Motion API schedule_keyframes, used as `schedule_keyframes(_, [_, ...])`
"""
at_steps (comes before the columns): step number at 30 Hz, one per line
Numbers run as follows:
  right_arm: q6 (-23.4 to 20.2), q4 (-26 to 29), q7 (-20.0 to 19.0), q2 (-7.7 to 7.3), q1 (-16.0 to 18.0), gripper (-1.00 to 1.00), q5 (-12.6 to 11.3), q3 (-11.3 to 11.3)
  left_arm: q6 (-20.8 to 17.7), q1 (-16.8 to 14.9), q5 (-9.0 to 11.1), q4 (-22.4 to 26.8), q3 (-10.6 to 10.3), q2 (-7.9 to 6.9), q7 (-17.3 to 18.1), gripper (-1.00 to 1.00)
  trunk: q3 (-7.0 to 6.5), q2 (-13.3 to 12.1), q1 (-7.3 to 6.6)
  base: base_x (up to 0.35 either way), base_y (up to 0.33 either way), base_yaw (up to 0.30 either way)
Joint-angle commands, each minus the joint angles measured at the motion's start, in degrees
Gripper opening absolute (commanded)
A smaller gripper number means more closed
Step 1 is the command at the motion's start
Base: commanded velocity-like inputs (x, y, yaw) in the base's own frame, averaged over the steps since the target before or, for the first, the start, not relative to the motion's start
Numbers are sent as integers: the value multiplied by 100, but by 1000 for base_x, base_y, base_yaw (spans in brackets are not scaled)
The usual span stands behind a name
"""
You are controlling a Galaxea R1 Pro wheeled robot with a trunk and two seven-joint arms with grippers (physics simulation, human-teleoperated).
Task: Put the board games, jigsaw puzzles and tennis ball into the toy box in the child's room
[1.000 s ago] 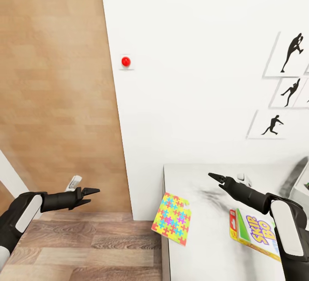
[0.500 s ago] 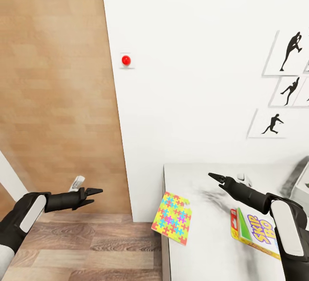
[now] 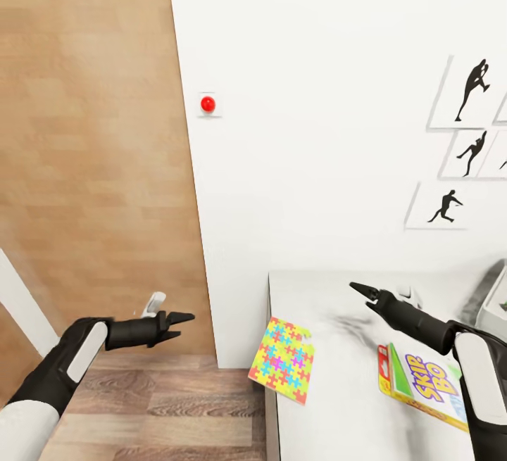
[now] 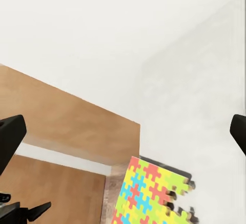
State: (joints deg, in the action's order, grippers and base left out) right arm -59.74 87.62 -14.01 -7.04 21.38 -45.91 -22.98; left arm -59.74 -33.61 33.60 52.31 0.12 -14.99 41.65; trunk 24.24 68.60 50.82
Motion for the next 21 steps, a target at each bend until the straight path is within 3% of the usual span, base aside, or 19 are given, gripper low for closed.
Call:
schedule_keyframes(1, [-26,1,-103,1,-16,100,50,-48,-9,-5,-34,-1,-38,66,21,100,5,4,0,0,0,0])
schedule_keyframes(7, [-26,40,-671,1,-193,100,43,-481,15,-5,-143,-9,-275,541,-190,100,3,4,0,0,0,0])
schedule_keyframes(8, [-26,48,-871,1,-245,100,50,-577,16,-5,-155,-16,-301,675,-311,100,3,4,0,0,0,0])
schedule_keyframes(10, [-26,53,-1061,1,-281,100,66,-651,16,-5,-164,-29,-317,804,-456,100,3,4,0,0,0,0])
schedule_keyframes(11, [-26,58,-1278,1,-312,100,87,-719,17,-5,-169,-46,-331,973,-702,100,3,4,0,0,0,0])
schedule_keyframes(13, [-26,64,-1402,1,-332,100,97,-756,21,-5,-166,-54,-334,1101,-944,100,3,4,0,0,0,0])
schedule_keyframes(21, [-26,76,-1574,1,-353,100,94,-791,31,-5,-145,-120,-338,1251,-1291,100,110,245,132,0,0,0])
